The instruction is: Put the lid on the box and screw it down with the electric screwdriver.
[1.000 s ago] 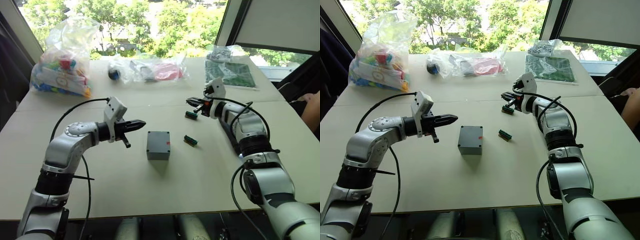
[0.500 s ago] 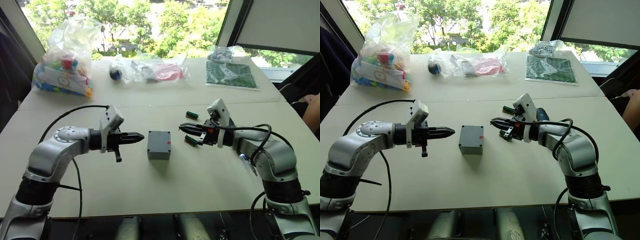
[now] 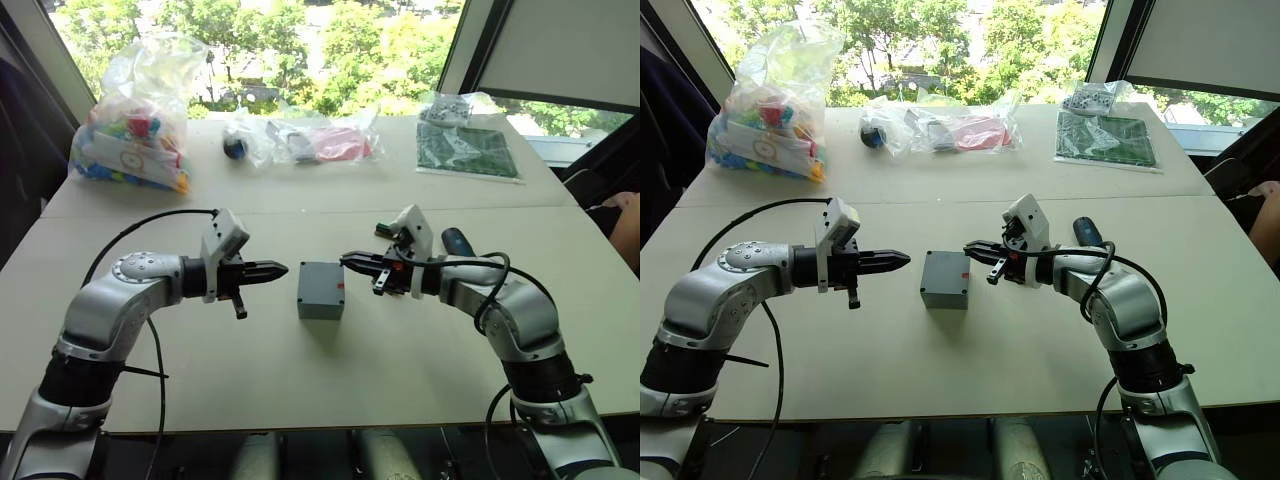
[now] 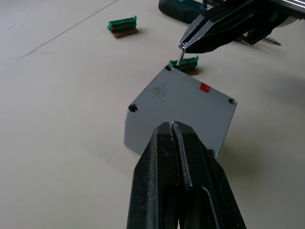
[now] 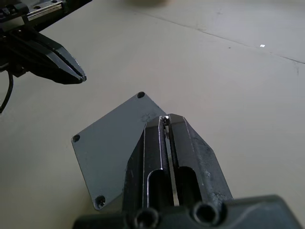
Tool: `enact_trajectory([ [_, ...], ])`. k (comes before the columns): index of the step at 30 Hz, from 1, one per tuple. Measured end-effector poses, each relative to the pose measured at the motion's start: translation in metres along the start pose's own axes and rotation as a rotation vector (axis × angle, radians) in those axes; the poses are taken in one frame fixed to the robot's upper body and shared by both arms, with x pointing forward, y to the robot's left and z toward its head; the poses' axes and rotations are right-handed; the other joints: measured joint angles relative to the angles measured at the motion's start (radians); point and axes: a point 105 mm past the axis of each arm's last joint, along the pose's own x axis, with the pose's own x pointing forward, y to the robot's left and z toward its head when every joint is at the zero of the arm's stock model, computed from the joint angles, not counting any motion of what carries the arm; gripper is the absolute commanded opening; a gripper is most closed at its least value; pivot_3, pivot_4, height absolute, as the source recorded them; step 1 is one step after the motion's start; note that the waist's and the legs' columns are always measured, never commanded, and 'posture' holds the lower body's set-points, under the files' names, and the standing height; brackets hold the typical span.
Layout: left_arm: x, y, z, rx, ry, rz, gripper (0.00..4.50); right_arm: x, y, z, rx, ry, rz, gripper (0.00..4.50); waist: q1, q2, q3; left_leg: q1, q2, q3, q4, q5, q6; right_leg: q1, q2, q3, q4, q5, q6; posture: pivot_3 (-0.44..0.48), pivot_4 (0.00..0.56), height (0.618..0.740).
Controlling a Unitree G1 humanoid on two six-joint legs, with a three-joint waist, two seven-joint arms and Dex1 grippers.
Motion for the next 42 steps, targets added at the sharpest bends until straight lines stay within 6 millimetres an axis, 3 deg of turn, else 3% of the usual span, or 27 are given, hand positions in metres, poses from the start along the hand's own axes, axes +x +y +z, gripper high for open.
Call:
enact_trajectory([
  [42,0.0016,0.0010,-0.0010,-0.006,-0.004,0.016,0.00,0.0005,-0.0102,-0.0062,-0.030,0.034,-0.014,0.02,0.001,0.000,0.000,0.000,0.000,0.000,0.000,0.000,0.000,0.000,0.000,0.000,0.000,0.000,0.000,0.000,0.150,0.740],
])
